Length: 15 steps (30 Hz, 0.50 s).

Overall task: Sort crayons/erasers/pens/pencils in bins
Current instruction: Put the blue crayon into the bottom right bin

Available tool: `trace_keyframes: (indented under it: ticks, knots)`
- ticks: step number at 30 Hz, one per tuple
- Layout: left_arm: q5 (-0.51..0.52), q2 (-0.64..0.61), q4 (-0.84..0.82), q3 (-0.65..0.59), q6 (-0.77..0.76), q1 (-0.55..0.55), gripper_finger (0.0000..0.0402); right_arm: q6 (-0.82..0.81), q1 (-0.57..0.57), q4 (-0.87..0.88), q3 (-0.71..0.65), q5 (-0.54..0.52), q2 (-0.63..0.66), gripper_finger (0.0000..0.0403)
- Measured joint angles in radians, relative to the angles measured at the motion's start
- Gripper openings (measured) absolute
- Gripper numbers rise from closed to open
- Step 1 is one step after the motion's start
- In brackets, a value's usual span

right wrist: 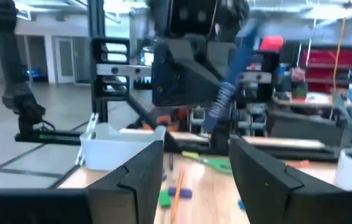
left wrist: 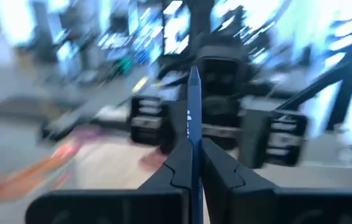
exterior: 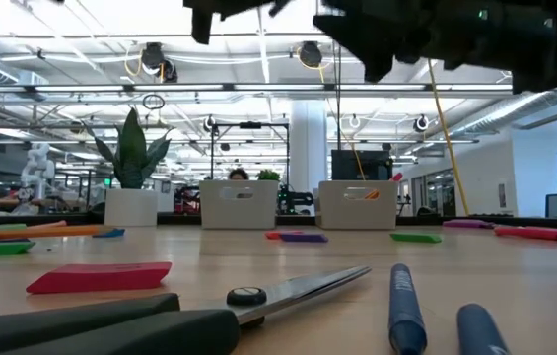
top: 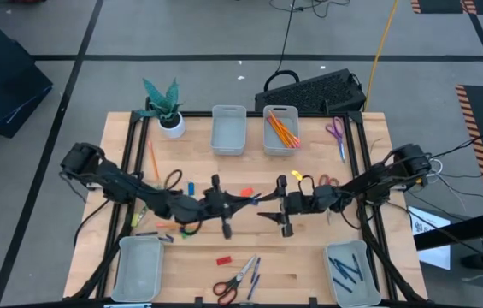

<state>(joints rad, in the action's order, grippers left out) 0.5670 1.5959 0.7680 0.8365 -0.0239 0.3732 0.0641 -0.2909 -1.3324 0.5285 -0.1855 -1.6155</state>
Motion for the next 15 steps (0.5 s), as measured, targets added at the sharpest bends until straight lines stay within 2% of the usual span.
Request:
trace_keyframes:
  ticks: [3,6,10,12,15]
  knots:
    - [-0.141,0.004,0.217,-0.079,0.109,-0.025,0.0012,0.038,0.001,-0.041,0.003,0.003,0.038,0.0179]
    - [-0.251,0.008,0.34,-0.113,0.177,-0.056,0.0012,0.077,0.01,-0.048,0.013,0.003,0.067,0.0179]
    - [-0.353,0.008,0.347,-0.099,0.215,-0.098,0.0018,0.088,0.031,0.033,0.078,0.008,0.074,0.018]
    - [-0.372,0.008,0.331,-0.095,0.23,-0.107,0.002,0.115,0.037,0.102,0.102,0.005,0.073,0.0186]
    - [-0.374,0.008,0.325,-0.096,0.257,-0.103,0.002,0.142,0.037,0.097,0.125,0.009,0.072,0.0198]
